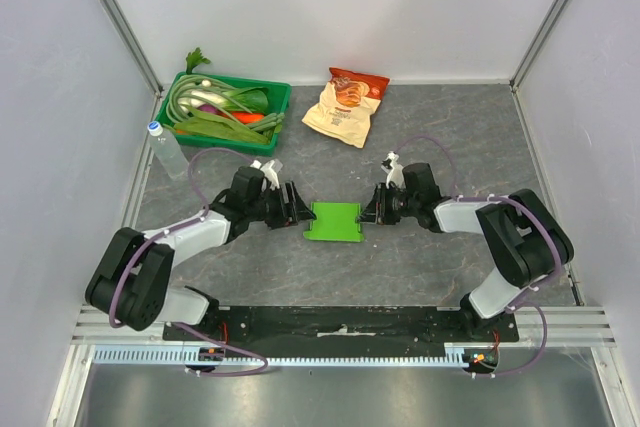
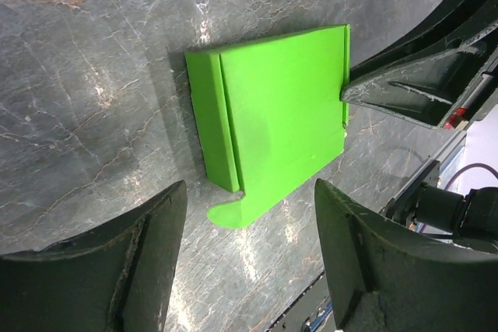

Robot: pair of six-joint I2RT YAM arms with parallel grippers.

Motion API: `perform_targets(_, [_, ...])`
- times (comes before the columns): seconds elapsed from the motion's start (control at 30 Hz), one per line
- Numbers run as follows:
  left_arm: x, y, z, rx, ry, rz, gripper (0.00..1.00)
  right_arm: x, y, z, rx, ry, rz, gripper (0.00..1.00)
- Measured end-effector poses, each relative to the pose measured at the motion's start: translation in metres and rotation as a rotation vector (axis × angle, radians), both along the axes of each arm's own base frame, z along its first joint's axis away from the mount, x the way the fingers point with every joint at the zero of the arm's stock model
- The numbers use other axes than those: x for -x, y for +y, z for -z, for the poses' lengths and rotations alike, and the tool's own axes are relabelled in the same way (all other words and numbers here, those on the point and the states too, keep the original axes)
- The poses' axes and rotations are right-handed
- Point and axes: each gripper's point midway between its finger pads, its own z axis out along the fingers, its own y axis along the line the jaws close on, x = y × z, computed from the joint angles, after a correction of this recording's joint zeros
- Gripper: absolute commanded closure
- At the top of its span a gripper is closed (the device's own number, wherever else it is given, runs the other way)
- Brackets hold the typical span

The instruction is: Fold the paper box

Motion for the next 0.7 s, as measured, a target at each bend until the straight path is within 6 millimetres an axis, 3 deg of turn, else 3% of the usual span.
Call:
perform_targets(0.17, [0.000, 0.000, 0.003, -0.004, 0.010, 0.000, 0.24, -0.004, -0.007, -0.001, -0.054, 0.016, 0.029, 0.93])
perform_targets(0.43, [-0.001, -0.008, 0.020, 0.024, 0.084, 0.013, 0.23, -0.007, -0.024, 0.006, -0.099, 0.045, 0.075, 0.92])
perform_targets(0.6, [-0.004, -0.017, 0.008, 0.104, 0.057, 0.014, 0.27, -0.003, -0.027, 0.012, -0.088, 0.062, 0.083, 0.91])
perform_targets(0.7, [0.001, -0.011, -0.004, 0.116, 0.024, -0.015, 0.20, -0.003, -0.027, 0.012, -0.085, 0.063, 0.081, 0.90])
